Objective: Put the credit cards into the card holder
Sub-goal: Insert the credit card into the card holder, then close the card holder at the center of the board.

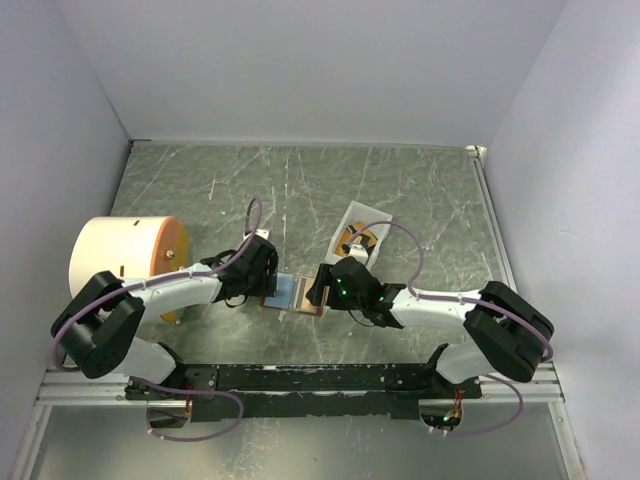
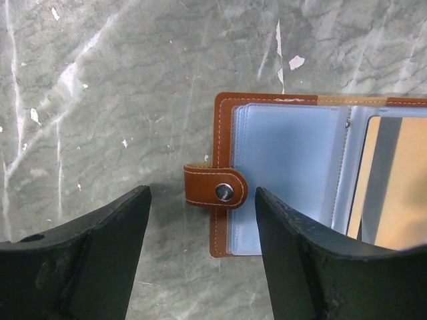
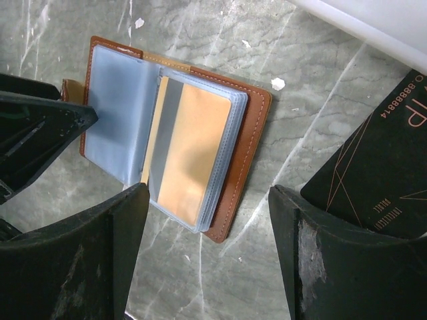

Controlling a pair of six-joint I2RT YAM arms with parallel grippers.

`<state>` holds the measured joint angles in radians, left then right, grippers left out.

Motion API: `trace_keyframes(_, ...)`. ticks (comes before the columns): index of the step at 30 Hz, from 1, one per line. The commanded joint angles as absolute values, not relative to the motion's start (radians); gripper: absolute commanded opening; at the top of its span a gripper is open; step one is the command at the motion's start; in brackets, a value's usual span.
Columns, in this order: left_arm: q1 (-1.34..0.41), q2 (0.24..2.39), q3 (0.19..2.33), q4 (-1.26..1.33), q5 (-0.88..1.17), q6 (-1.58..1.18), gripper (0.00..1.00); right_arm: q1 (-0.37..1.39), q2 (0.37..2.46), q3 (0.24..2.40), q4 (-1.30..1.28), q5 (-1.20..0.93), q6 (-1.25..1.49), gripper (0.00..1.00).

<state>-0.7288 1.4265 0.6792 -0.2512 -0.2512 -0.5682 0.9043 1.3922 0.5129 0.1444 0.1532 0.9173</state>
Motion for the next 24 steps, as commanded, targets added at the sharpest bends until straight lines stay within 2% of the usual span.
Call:
trace_keyframes(1, -0.718, 1.445, 0.659, -0.185, -0.273, -0.537, 0.72, 0.901, 1.423, 0.535, 0.159, 0.169, 0.925, 0.73)
trace_keyframes(3, -0.717, 1.445, 0.658, -0.174, -0.251, -0.535, 0.65, 0.901, 1.43, 0.536, 0.159, 0.169, 0.937, 0.73)
trace_keyframes(7, -0.718, 1.428, 0.656, -0.159, -0.191, -0.546, 0.3, 0.9, 1.444, 0.54, 0.157, 0.173, 0.969, 0.72)
trace_keyframes(10, -0.718, 1.411, 0.635, -0.135, -0.148, -0.582, 0.16, 0.898, 1.454, 0.533, 0.187, 0.156, 0.98, 0.72)
trace_keyframes(16, -0.718, 1.373, 0.57, -0.058, -0.043, -0.642, 0.07, 0.878, 1.426, 0.461, 0.309, 0.098, 1.036, 0.71)
trace_keyframes(24, -0.721, 1.364, 0.554, -0.036, -0.003, -0.674, 0.07, 0.875, 1.273, 0.417, 0.372, 0.084, 1.042, 0.71)
